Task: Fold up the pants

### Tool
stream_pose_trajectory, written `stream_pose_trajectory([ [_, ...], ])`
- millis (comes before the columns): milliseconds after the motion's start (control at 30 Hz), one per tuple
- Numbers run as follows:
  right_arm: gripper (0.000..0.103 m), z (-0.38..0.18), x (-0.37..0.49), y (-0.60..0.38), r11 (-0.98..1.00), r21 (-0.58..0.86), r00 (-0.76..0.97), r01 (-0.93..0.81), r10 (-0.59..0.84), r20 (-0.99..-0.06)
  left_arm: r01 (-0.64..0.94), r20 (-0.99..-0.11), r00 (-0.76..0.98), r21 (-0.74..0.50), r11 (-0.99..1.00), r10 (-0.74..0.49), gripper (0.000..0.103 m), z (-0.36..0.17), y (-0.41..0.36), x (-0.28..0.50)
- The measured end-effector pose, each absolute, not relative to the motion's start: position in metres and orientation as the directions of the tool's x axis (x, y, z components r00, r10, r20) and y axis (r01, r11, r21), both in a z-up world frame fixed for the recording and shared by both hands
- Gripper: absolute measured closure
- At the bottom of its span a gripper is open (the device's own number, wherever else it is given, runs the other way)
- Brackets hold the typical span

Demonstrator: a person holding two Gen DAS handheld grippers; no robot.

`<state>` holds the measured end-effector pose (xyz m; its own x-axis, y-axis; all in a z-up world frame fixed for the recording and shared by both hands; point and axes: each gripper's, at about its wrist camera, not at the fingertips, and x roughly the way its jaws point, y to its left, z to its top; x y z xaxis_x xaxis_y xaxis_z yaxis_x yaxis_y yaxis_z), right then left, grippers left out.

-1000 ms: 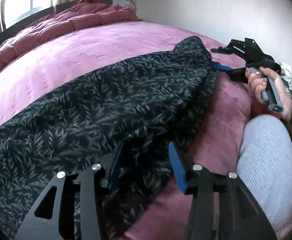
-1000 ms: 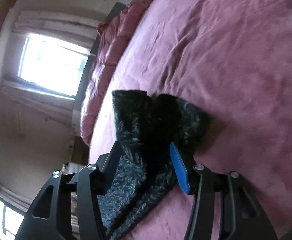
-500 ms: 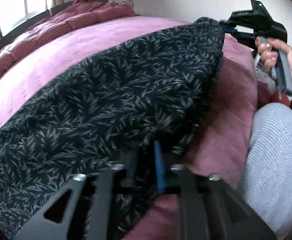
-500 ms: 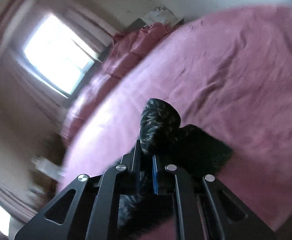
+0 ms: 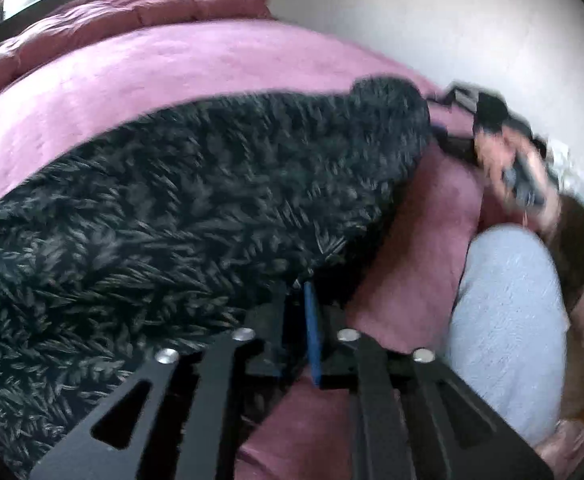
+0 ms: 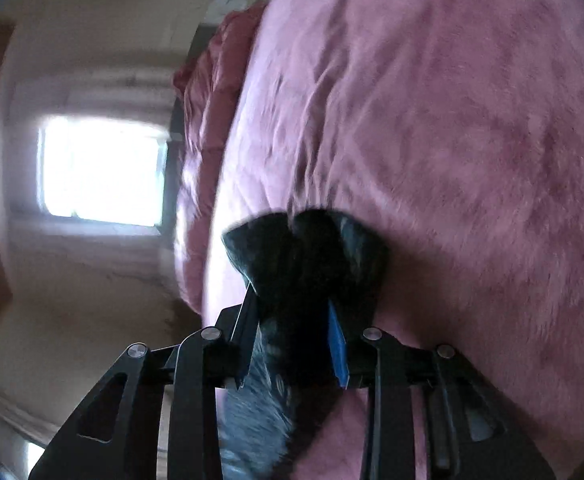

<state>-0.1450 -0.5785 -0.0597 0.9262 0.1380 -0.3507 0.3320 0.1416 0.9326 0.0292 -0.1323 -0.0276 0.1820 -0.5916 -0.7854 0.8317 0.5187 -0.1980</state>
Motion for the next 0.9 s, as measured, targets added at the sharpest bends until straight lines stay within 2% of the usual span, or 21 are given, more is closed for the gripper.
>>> stream_pose_trajectory([
  [33, 0.073, -0.060, -0.147, -0.583, 0.122, 0.941, 0.935, 0.316, 0.128, -0.330, 0.836, -0.784, 0.179, -0.198, 0.512, -0.595, 0.075, -0.028, -0.134, 0.027],
  [67, 0.073, -0.058, -0.147, -0.586, 0.126, 0.944, 0.940, 0.306, 0.116, -0.320, 0.837, -0.780, 0.170, -0.208, 0.506, -0.602, 0.062, -0.028, -0.135, 0.025],
  [133, 0.083, -0.050, -0.145, -0.586, 0.186, 0.931, 0.936, 0.315, 0.101, -0.337, 0.836, -0.773, 0.159, -0.226, 0.501, -0.614, 0.055, -0.027, -0.136, 0.024],
  [233, 0.096, -0.011, -0.150, -0.579, 0.328, 0.886, 0.931, 0.327, 0.049, -0.362, 0.829, -0.766, 0.166, -0.232, 0.508, -0.621, 0.051, -0.029, -0.139, 0.018],
  [267, 0.098, 0.012, -0.158, -0.572, 0.426, 0.834, 0.926, 0.350, -0.023, -0.377, 0.824, -0.763, 0.162, -0.244, 0.511, -0.626, 0.051, -0.032, -0.138, 0.019],
  [333, 0.098, 0.029, -0.166, -0.570, 0.492, 0.778, 0.912, 0.392, -0.094, -0.400, 0.812, -0.755, 0.149, -0.276, 0.515, -0.639, 0.050, -0.033, -0.134, 0.018],
  [400, 0.098, 0.029, -0.162, -0.576, 0.528, 0.670, 0.837, 0.522, -0.167, -0.521, 0.797, -0.739, 0.123, -0.324, 0.509, -0.662, 0.044, -0.034, -0.127, 0.020],
  [467, 0.098, 0.018, -0.157, -0.583, 0.546, 0.490, 0.692, 0.679, -0.253, -0.676, 0.774, -0.717, 0.096, -0.383, 0.505, -0.691, 0.038, -0.031, -0.118, 0.023],
  [533, 0.097, 0.014, -0.169, -0.585, 0.534, 0.543, 0.727, 0.648, -0.223, -0.649, 0.751, -0.694, 0.099, -0.418, 0.511, -0.713, 0.033, -0.025, -0.101, 0.026],
  [600, 0.085, 0.017, -0.180, -0.580, 0.523, 0.605, 0.779, 0.601, -0.215, -0.588, 0.723, -0.676, 0.127, -0.438, 0.534, -0.726, 0.026, -0.020, -0.087, 0.030],
  [667, 0.085, 0.026, -0.172, -0.570, 0.571, 0.597, 0.801, 0.563, -0.201, -0.564, 0.692, -0.665, 0.187, -0.433, 0.578, -0.723, 0.022, -0.012, -0.071, 0.039],
  [800, 0.085, 0.043, -0.112, -0.527, 0.717, 0.516, 0.798, 0.470, -0.094, -0.596, 0.602, -0.673, 0.348, -0.372, 0.706, -0.652, 0.018, -0.005, -0.042, 0.067],
  [900, 0.085, 0.048, -0.065, -0.468, 0.826, 0.468, 0.774, 0.314, 0.062, -0.630, 0.494, -0.693, 0.451, -0.330, 0.804, -0.562, 0.018, -0.008, -0.010, 0.085],
])
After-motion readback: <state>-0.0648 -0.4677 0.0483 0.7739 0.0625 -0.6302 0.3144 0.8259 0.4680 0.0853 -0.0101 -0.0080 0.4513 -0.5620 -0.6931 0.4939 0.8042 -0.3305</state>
